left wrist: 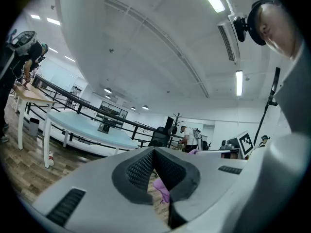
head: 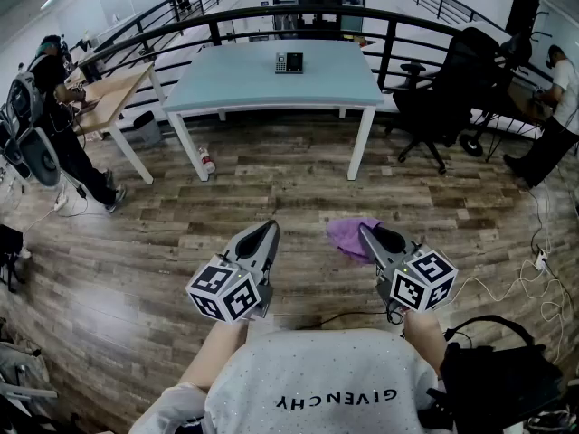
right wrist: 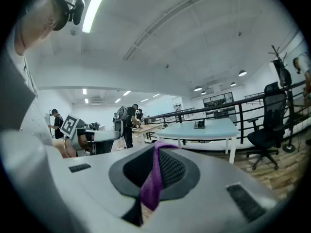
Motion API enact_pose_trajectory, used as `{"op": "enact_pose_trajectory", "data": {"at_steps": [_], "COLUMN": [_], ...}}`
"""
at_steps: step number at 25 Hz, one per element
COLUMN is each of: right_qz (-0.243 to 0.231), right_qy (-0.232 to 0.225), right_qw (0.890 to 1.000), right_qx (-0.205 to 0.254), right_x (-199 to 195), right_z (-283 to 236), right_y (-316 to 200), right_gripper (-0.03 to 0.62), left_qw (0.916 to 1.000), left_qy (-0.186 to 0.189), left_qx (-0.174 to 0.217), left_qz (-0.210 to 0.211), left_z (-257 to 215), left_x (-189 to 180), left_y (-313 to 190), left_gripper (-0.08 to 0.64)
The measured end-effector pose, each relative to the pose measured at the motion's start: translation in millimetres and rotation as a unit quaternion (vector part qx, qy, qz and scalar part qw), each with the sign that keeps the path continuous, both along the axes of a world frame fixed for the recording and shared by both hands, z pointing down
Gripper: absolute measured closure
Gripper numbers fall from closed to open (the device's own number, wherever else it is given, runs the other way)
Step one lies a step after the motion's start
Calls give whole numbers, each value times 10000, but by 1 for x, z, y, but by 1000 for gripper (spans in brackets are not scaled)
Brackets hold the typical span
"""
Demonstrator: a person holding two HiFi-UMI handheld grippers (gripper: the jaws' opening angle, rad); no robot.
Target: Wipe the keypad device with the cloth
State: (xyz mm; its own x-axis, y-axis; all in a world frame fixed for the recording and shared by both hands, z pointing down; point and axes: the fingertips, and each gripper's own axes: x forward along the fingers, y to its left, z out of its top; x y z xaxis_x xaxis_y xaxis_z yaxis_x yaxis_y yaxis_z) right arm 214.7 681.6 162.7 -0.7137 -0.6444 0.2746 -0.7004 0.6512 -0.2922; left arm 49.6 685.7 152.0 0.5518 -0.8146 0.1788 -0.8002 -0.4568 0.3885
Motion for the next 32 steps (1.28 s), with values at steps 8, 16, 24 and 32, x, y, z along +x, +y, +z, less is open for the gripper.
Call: {"op": "enact_pose_trajectory", "data": {"at_steps": [8,16,24,32], "right_qz": [5,162,307,487], "right_qy": [91,-28,425,398], "right_qw": [9999,9998,9986,9980], "right_qx": [-60,74,-29,23], "right_x": [-13,-37,-51,-35], "right_z": [11,10,39,43], "right_y": [-13,-52,-85,-175], "right_gripper": [569,568,568,566], "left_qw": [10000,9998,9970,9973], "left_qy": [51,203,254,424], "left_qx": [-52,-12,-416,-300], "left_qz": [-44,-31,-605,-525], "left_z": [8,10,47,50], "left_x": [-16,-45,-78,-72], "left_y": [-13,-43,-82,-159], "left_gripper": [560,560,560,560]}}
